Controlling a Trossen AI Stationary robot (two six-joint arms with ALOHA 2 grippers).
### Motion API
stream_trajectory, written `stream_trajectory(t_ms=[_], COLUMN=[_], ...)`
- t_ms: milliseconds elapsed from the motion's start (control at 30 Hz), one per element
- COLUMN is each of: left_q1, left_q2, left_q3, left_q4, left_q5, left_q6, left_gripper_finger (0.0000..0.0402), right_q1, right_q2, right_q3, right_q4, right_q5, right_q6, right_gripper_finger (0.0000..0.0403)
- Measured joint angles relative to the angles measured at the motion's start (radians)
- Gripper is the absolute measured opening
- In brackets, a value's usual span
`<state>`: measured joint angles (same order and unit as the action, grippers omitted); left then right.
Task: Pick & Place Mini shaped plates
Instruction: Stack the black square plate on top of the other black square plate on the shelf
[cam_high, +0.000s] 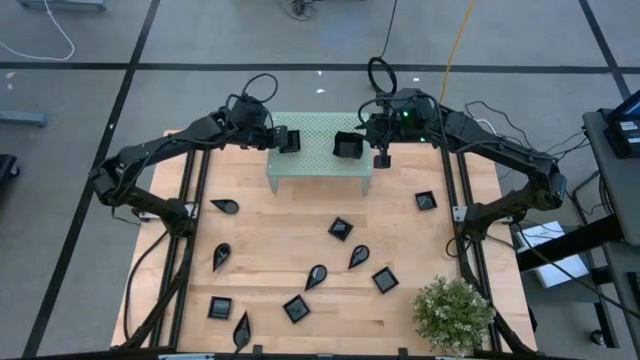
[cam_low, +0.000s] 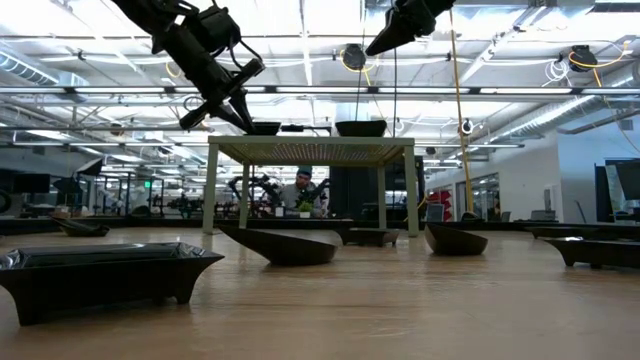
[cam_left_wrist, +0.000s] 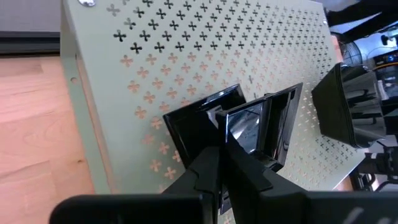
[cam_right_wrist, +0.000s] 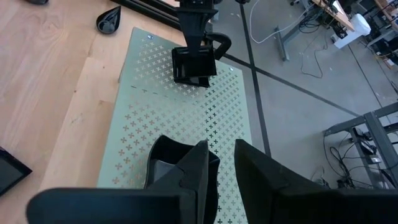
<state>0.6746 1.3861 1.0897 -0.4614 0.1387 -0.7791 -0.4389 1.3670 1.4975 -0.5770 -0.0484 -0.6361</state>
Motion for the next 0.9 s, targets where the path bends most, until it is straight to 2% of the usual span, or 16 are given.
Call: stream_trajectory(t_ms=[367,900], left_q1=[-0.009,0.000], left_q2=[0.000,-0.012], left_q3=[0.000,0.000], left_q4=[-0.015,-0.014], left_q5=[0.001,-0.006], left_q6=[0.038,0.041], left_gripper_finger=[0.0007,0.0135], right_q1=[0.000,0.000], right_q2=[0.000,0.000], right_q3=[0.000,0.000], right_q4=[0.000,-0.003], right_q5=[0.000,0.000], right_q6=[0.000,0.044], right_gripper_finger=[0.0066,0.0066])
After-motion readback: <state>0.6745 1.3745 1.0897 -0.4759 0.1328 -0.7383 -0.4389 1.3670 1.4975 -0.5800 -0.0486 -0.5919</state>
